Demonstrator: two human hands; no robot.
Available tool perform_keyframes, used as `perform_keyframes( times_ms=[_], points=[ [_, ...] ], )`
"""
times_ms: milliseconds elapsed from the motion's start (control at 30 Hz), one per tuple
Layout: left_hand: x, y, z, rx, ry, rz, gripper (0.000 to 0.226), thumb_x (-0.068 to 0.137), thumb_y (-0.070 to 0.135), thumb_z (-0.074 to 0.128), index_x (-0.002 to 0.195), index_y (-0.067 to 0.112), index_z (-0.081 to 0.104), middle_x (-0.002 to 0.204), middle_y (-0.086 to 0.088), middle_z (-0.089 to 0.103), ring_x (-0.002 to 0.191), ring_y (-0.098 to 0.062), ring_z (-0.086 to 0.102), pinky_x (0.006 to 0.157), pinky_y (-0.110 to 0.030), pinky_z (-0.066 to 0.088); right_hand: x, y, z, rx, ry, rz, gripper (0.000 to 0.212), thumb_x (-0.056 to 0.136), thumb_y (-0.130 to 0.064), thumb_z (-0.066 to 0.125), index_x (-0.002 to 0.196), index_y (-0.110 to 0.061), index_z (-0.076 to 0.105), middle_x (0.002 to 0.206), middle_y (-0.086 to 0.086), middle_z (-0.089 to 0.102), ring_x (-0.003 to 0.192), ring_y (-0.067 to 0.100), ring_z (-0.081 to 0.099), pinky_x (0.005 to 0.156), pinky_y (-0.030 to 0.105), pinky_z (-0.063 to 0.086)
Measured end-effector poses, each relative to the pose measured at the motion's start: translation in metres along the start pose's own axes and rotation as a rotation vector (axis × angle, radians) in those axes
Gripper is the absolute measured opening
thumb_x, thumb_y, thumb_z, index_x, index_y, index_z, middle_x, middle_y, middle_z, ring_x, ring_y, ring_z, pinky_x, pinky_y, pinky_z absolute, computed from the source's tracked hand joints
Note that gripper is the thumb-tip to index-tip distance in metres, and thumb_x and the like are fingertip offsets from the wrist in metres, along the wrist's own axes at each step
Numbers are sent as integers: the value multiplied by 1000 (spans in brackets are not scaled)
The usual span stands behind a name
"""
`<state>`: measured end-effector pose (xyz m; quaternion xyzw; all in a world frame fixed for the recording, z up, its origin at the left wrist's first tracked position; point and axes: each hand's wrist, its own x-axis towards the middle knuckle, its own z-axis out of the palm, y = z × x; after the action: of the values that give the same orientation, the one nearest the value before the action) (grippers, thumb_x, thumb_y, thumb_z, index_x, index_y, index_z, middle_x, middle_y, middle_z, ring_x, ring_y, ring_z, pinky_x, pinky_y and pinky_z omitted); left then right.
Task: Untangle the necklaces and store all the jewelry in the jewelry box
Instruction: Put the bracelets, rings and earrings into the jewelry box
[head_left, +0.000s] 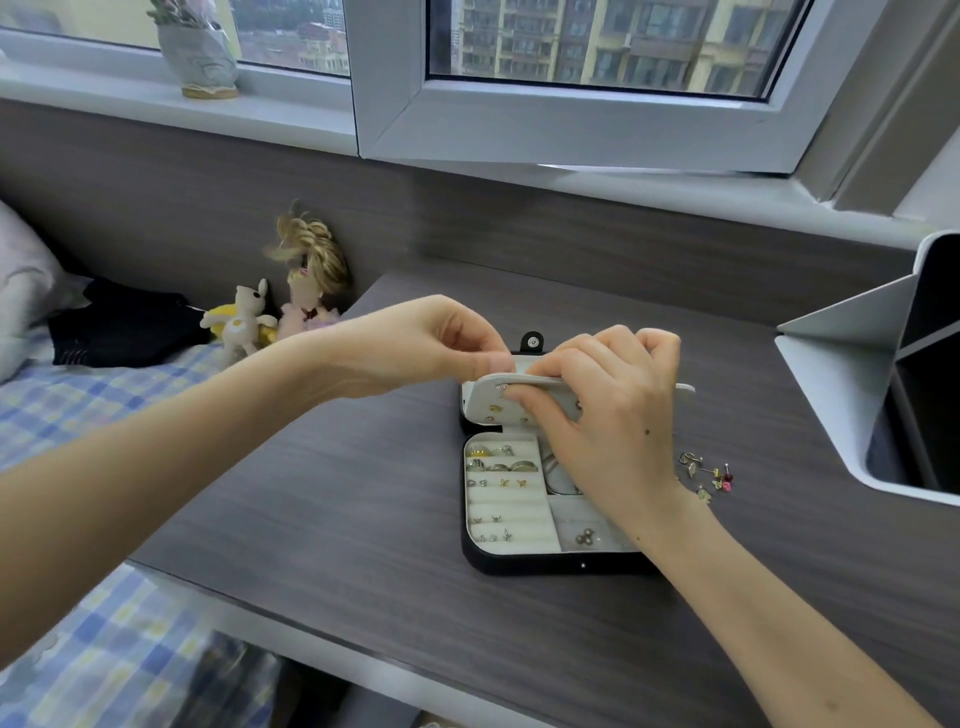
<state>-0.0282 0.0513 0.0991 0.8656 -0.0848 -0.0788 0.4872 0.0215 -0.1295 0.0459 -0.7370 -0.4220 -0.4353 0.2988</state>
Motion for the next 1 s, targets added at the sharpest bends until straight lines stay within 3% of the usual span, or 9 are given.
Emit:
perform_keyframes(
  times_ms=[133, 300, 433, 500, 567, 633, 700, 800, 1000],
  points=[
    [-15, -7, 12, -114, 166, 130, 24, 88, 27, 55, 106, 17, 67, 100, 4, 71, 98, -15, 65, 89, -27, 52, 4, 4, 3, -32, -15, 37, 25, 78, -41, 75, 70, -18, 67, 70, -10, 64, 69, 19, 54, 76, 33, 26],
    [-15, -20, 26, -68, 381, 222, 20, 78, 22, 67, 97, 18, 70, 93, 1, 73, 88, -12, 68, 79, -24, 55, 8, 4, -2, -97, -23, 63, 31, 81, -51, 66, 86, -20, 70, 90, -8, 67, 85, 18, 57, 82, 34, 25],
    [-5, -22, 26, -72, 513, 182, 14, 83, 14, 67, 96, 20, 70, 96, 6, 72, 90, -7, 67, 82, -27, 56, 5, 32, -34, -128, 36, 162, 13, 89, -29, 62, 89, -19, 69, 94, -6, 66, 91, 16, 55, 85, 33, 27],
    [1, -23, 26, -67, 552, 156, 12, 85, 15, 67, 95, 22, 69, 96, 6, 72, 92, -8, 67, 83, -29, 56, -5, 60, -52, -156, -85, 289, 12, 88, -23, 60, 80, -20, 69, 84, -6, 68, 81, 20, 58, 81, 36, 31],
    [8, -24, 26, -74, 587, 128, 10, 85, 15, 66, 94, 20, 68, 95, 5, 71, 93, -9, 66, 84, -30, 56, -18, 84, -65, -172, -337, 374, 12, 84, -20, 64, 75, -22, 71, 77, -4, 69, 74, 25, 59, 77, 41, 38],
    [14, -26, 26, -93, 618, 106, 10, 86, 13, 66, 94, 19, 68, 93, 5, 70, 90, -8, 65, 80, -25, 55, -30, 94, -73, -230, -616, 391, 9, 85, -24, 67, 81, -26, 75, 83, -6, 71, 79, 24, 58, 77, 39, 35],
    [19, -27, 26, -120, 635, 78, 9, 87, 13, 65, 92, 21, 67, 92, 6, 70, 86, -5, 65, 75, -19, 54, -39, 94, -73, -301, -791, 363, 15, 90, -35, 60, 96, -33, 73, 96, -10, 69, 92, 20, 55, 78, 33, 28],
    [22, -27, 26, -155, 631, 25, 7, 89, 15, 64, 92, 21, 66, 92, 5, 69, 87, -6, 64, 74, -21, 52, -44, 90, -66, -402, -865, 340, 25, 94, -46, 47, 104, -37, 69, 104, -12, 66, 100, 18, 52, 74, 30, 21],
    [19, -21, 22, -39, 635, 38, 18, 88, 20, 64, 105, 26, 62, 96, 8, 63, 89, -6, 59, 77, -24, 49, -42, 90, -55, -422, -883, 346, 18, 87, -47, 57, 91, -33, 67, 95, -11, 66, 95, 15, 52, 70, 28, 17]
  ],
)
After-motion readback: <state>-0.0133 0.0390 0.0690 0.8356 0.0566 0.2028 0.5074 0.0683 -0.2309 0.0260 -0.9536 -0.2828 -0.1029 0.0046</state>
